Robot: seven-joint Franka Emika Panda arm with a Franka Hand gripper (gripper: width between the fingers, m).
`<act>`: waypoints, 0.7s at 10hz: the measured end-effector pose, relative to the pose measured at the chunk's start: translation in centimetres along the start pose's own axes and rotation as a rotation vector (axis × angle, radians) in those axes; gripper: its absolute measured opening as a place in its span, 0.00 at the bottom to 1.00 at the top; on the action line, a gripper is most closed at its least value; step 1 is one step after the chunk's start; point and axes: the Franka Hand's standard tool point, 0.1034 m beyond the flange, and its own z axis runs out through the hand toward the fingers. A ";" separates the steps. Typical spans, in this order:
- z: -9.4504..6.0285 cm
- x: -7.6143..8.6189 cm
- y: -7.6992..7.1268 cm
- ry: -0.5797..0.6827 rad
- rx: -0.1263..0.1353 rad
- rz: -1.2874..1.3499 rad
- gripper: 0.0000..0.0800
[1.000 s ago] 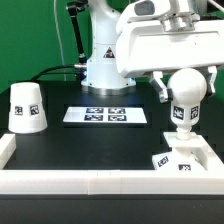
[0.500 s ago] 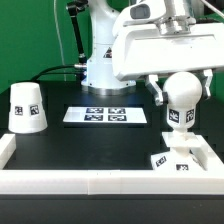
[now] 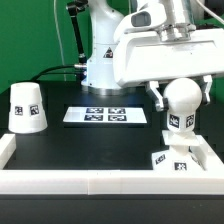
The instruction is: Assemble lamp
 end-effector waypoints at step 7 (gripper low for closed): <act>0.0 0.0 0.1 0.000 -0.001 0.001 0.87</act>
Offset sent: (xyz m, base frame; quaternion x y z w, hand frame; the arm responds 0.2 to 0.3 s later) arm 0.0000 0.0000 0.0000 0.0000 0.0000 0.0000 1.0000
